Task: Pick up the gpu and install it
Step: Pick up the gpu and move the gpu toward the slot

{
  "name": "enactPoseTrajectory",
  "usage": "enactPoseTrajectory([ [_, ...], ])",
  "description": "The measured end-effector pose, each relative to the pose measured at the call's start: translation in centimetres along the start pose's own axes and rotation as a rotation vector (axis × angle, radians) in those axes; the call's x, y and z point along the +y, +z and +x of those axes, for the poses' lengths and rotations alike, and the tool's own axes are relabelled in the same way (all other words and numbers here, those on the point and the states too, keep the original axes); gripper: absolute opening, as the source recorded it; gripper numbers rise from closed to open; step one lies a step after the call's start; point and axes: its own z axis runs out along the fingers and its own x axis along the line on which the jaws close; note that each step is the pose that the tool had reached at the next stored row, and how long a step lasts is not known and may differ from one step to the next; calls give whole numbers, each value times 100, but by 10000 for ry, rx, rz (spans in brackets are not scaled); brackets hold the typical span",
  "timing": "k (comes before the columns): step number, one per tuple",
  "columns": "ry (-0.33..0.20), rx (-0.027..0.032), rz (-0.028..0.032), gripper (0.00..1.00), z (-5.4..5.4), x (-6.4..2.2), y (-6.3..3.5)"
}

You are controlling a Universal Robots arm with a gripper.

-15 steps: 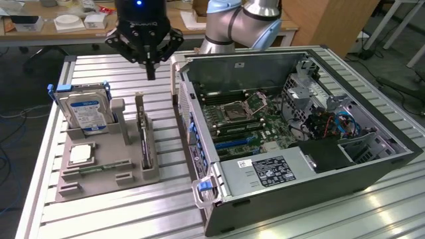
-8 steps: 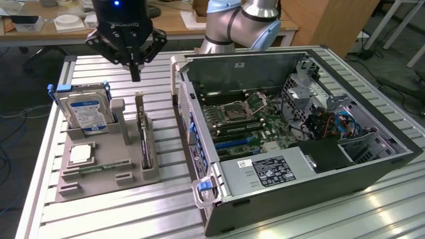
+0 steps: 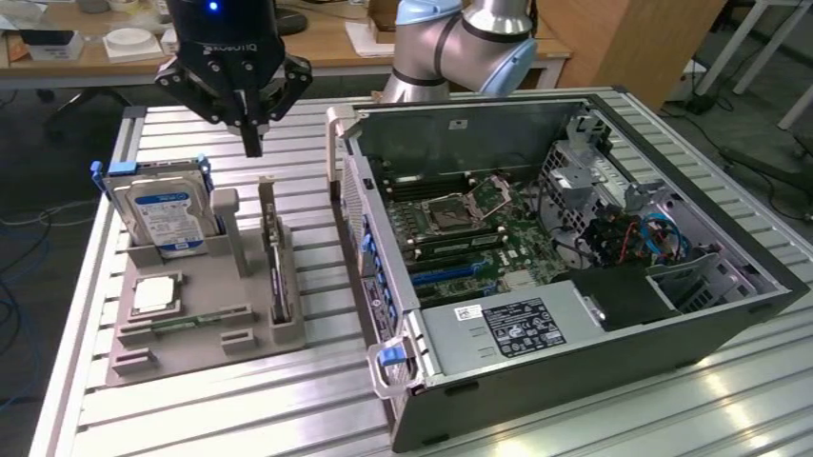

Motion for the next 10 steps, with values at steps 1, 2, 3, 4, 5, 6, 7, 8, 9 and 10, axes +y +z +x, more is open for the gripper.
enactPoseTrajectory([
  [1,0,0,0,10,0,0,0],
  [2,0,0,0,11,0,0,0],
  [3,0,0,1,11,0,0,0],
  [4,0,0,0,17,0,0,0],
  [5,0,0,0,23,0,0,0],
  [6,0,0,0,23,0,0,0],
  [7,0,0,0,29,0,0,0],
  [8,0,0,0,35,0,0,0],
  [9,0,0,0,35,0,0,0],
  [10,0,0,0,41,0,0,0],
])
